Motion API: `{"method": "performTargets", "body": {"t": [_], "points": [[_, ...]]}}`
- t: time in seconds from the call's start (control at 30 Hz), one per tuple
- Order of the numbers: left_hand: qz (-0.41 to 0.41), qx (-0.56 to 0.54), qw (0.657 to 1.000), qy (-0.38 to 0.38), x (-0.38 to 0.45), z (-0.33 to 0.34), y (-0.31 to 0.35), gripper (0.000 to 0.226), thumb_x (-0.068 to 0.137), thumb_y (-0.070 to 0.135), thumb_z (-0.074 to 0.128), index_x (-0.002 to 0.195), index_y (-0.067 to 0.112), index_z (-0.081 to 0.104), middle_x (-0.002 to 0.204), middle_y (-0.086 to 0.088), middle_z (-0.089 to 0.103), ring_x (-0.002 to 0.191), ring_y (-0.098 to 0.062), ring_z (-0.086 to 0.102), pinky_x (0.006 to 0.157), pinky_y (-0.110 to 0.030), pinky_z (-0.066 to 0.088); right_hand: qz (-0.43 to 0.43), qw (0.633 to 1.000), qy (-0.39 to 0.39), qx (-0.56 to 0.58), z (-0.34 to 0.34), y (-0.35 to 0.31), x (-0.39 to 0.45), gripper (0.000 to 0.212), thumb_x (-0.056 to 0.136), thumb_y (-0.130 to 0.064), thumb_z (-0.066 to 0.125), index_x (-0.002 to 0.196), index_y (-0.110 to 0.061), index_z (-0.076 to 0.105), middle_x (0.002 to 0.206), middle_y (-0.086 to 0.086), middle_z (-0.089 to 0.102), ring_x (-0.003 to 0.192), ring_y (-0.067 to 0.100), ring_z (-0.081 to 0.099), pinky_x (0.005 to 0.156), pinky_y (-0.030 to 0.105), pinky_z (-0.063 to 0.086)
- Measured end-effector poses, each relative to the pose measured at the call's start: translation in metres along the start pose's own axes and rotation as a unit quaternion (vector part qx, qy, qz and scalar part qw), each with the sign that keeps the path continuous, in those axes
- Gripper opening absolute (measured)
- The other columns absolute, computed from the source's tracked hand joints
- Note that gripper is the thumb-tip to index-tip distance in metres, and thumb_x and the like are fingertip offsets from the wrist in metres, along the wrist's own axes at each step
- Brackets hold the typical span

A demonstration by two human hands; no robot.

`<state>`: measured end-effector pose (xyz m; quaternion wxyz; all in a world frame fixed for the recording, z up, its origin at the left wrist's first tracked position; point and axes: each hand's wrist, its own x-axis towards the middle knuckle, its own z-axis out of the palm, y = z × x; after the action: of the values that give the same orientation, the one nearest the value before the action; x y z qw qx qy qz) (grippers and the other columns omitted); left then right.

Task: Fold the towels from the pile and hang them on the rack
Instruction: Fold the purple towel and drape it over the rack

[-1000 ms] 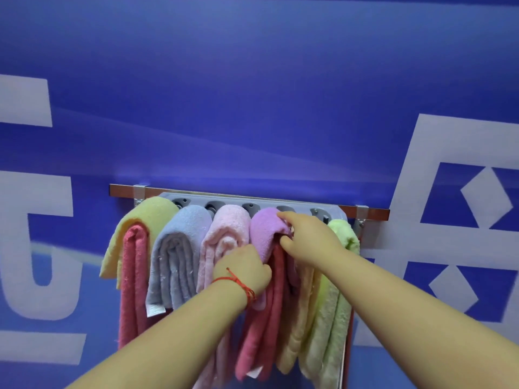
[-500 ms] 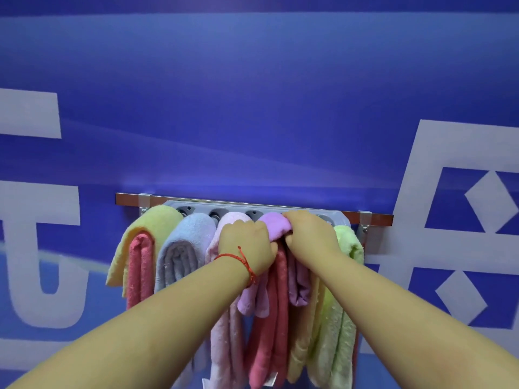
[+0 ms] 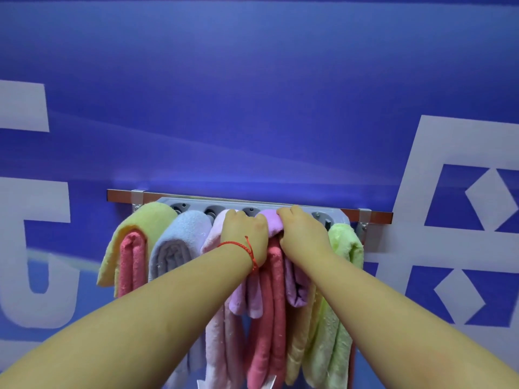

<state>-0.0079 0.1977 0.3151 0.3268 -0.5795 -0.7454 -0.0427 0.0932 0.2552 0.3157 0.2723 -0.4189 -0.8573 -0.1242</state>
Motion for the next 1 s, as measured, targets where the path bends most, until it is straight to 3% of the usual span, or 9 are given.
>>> {"method": "performTargets", "body": {"t": [0.17, 0.4, 0.5, 0.6, 0.67, 0.77, 0.83, 1.0], "points": [[-0.012, -0.028, 0.999, 0.045, 0.007, 0.003, -0.003, 0.026, 0.088, 0.026, 0.044, 0.108, 0.015, 0.057, 0.112, -0.007, 0.065, 0.105, -0.028, 0.058, 0.089, -0.034, 0.034, 0.000, 0.998, -0.004, -0.066, 0.008, 0.002, -0.001, 0.037, 0.089, -0.015, 0.047, 0.125, -0.014, 0.041, 0.122, 0.006, 0.053, 0.107, 0.027, 0.057, 0.073, 0.033, 0.039], [0.033, 0.043, 0.999, -0.006, 0.015, 0.005, 0.007, 0.029, 0.086, 0.033, 0.055, 0.112, 0.020, 0.055, 0.113, -0.003, 0.064, 0.107, -0.025, 0.058, 0.082, -0.030, 0.032, 0.001, 0.999, -0.003, -0.048, -0.004, -0.001, 0.016, 0.025, 0.091, -0.006, 0.041, 0.114, -0.009, 0.050, 0.117, 0.011, 0.056, 0.106, 0.032, 0.058, 0.070, 0.033, 0.037], [0.029, -0.010, 0.999, 0.040, 0.014, 0.000, -0.001, 0.025, 0.088, 0.024, 0.046, 0.111, 0.020, 0.056, 0.110, -0.008, 0.065, 0.102, -0.029, 0.060, 0.084, -0.034, 0.034, -0.001, 0.999, 0.006, -0.053, -0.005, 0.000, 0.018, 0.023, 0.092, -0.005, 0.038, 0.112, -0.007, 0.048, 0.114, 0.012, 0.053, 0.103, 0.034, 0.058, 0.068, 0.034, 0.033], [0.016, -0.047, 0.993, 0.104, 0.015, -0.008, -0.009, 0.022, 0.091, 0.023, 0.042, 0.106, 0.021, 0.057, 0.104, -0.009, 0.067, 0.094, -0.030, 0.061, 0.073, -0.032, 0.029, 0.013, 0.999, 0.028, -0.044, -0.008, 0.001, 0.021, 0.023, 0.092, -0.003, 0.038, 0.112, -0.006, 0.047, 0.114, 0.013, 0.051, 0.101, 0.034, 0.058, 0.067, 0.034, 0.032], [0.014, -0.052, 0.992, 0.111, 0.018, -0.006, -0.007, 0.022, 0.091, 0.024, 0.040, 0.107, 0.022, 0.056, 0.104, -0.007, 0.067, 0.094, -0.029, 0.061, 0.077, -0.033, 0.032, 0.026, 0.999, 0.023, -0.038, -0.008, -0.001, 0.023, 0.024, 0.092, -0.003, 0.038, 0.114, -0.006, 0.048, 0.115, 0.013, 0.051, 0.102, 0.034, 0.058, 0.068, 0.035, 0.033], [0.030, -0.013, 0.999, 0.035, 0.018, 0.009, -0.002, 0.027, 0.090, 0.026, 0.042, 0.112, 0.014, 0.052, 0.113, -0.009, 0.062, 0.104, -0.029, 0.056, 0.090, -0.035, 0.031, 0.043, 0.999, -0.021, -0.019, 0.001, -0.004, 0.015, 0.031, 0.091, -0.004, 0.041, 0.121, -0.007, 0.048, 0.122, 0.012, 0.054, 0.109, 0.032, 0.058, 0.077, 0.035, 0.042], [0.034, 0.008, 0.999, 0.011, 0.013, 0.020, -0.002, 0.032, 0.088, 0.029, 0.044, 0.113, 0.010, 0.047, 0.113, -0.009, 0.058, 0.107, -0.029, 0.050, 0.089, -0.036, 0.029, 0.039, 0.999, -0.023, -0.012, 0.011, -0.003, 0.007, 0.035, 0.090, -0.005, 0.042, 0.125, -0.009, 0.045, 0.123, 0.010, 0.055, 0.108, 0.029, 0.059, 0.080, 0.034, 0.045], [0.042, -0.029, 0.997, 0.050, 0.001, 0.036, -0.008, 0.040, 0.080, 0.030, 0.049, 0.115, 0.010, 0.044, 0.105, -0.008, 0.061, 0.105, -0.027, 0.045, 0.087, -0.036, 0.024, 0.063, 0.996, -0.008, 0.067, 0.022, 0.001, -0.014, 0.050, 0.093, -0.019, 0.045, 0.141, -0.015, 0.030, 0.124, 0.008, 0.055, 0.109, 0.029, 0.056, 0.077, 0.034, 0.045]]}}
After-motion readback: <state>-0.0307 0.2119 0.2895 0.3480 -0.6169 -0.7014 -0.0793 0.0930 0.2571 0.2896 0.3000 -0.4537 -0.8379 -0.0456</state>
